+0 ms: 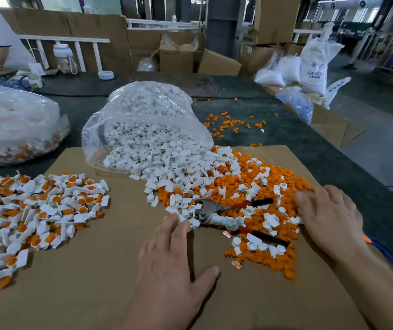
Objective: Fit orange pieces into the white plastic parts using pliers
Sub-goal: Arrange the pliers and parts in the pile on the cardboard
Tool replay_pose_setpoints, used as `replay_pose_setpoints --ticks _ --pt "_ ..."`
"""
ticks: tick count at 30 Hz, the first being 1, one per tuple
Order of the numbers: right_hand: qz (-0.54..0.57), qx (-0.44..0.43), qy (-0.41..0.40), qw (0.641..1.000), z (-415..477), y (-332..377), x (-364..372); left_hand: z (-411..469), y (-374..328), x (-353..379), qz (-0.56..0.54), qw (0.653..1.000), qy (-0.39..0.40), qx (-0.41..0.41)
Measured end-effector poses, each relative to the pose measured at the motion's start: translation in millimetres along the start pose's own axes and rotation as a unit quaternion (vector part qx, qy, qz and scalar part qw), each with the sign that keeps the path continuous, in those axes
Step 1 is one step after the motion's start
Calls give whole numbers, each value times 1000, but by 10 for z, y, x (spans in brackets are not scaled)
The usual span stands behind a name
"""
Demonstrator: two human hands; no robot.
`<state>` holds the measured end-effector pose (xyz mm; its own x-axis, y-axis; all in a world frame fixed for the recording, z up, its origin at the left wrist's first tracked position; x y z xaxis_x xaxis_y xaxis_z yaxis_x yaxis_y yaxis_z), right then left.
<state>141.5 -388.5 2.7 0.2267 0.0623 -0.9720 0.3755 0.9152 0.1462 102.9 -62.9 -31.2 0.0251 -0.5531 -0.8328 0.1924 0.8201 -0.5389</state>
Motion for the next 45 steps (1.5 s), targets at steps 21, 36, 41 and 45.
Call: replay_pose_setpoints --ticks 21,36,41,45 --pt "31 -225 39 973 -672 1062 161 340 -150 106 46 999 25 5" --pt "-18 -239 -25 971 -637 1466 -54 484 356 -561 -105 990 -94 7" --pt "16 -266 -48 963 -752 1597 -187 883 621 -665 -157 983 -81 -47" --pt "22 -269 -67 961 -750 1596 -203 1211 841 -682 -148 984 -55 -87"
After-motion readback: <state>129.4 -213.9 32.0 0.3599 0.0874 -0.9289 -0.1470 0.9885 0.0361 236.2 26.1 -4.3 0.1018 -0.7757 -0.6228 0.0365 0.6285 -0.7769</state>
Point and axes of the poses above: each hand's wrist, its own z-axis towards the middle knuckle, its own x-axis out of the palm, y = z × x, the point moved 8 cm from there along z, towards the middle knuckle, and after that the axes turned 8 degrees about -z, right-handed, at the moved point
